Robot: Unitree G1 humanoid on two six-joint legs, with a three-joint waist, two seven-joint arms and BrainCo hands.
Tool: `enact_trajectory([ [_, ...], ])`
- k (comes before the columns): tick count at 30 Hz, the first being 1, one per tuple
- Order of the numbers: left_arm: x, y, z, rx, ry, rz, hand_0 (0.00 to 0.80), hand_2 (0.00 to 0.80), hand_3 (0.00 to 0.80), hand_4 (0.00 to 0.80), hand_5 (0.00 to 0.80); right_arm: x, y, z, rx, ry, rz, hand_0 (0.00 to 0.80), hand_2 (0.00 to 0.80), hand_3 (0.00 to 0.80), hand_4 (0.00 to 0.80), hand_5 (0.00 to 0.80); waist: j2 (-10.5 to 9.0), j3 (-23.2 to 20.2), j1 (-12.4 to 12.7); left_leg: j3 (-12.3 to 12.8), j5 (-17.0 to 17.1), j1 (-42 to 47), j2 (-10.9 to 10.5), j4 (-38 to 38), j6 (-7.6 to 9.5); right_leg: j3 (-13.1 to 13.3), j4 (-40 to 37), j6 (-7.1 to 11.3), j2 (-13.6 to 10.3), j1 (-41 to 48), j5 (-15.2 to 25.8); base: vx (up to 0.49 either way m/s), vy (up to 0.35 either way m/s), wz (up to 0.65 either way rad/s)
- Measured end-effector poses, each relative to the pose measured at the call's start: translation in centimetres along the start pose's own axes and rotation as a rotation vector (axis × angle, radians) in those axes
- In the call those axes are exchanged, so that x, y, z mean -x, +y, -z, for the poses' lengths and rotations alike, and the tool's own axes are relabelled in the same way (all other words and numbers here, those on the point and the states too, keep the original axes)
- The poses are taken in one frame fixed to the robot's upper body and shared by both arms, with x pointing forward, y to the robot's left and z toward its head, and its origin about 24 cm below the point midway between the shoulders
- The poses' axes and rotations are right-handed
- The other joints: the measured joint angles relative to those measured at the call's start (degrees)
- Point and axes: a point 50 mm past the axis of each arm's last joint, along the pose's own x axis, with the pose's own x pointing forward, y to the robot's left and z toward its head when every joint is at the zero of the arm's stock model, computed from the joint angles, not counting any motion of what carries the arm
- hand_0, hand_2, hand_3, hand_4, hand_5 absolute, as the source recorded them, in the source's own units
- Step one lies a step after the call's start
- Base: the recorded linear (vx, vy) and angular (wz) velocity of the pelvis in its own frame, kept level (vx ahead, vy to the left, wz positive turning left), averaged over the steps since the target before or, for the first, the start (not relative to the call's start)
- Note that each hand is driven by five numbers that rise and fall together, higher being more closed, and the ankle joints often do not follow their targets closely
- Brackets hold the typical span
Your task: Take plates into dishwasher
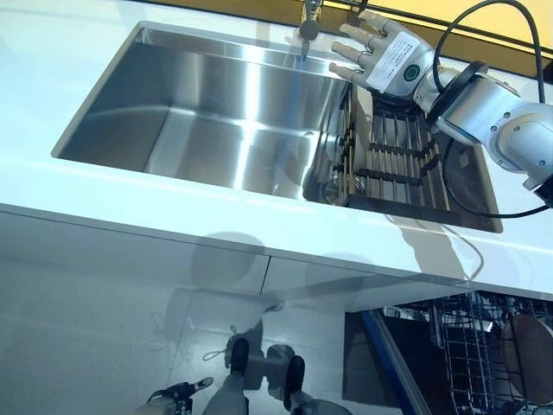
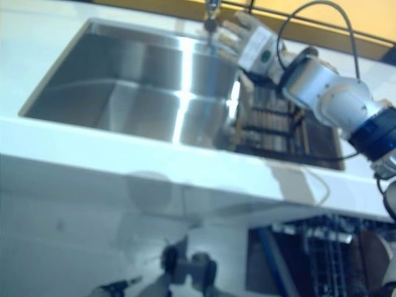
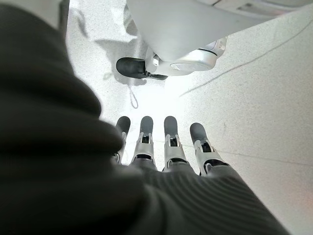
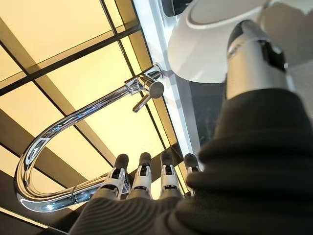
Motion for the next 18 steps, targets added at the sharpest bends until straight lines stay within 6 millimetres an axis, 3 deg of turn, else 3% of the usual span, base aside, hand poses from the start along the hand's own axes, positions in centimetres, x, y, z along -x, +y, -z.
enact_trajectory([
  [18,0.01,0.00,-0.07,0.001,-0.022,0.002,0.000,0.000,0.000,0.000,0.000,0.01,0.36,-0.52,-0.001,-0.049,-0.077,0.000,0.000,0.000,0.000,0.000,0.02,-0.1,0.0,0.1,0.0,0.0,0.0,0.0,-0.01,0.0,0.0,-0.18,0.0,-0.1,0.1,0.000,0.000,0.00],
])
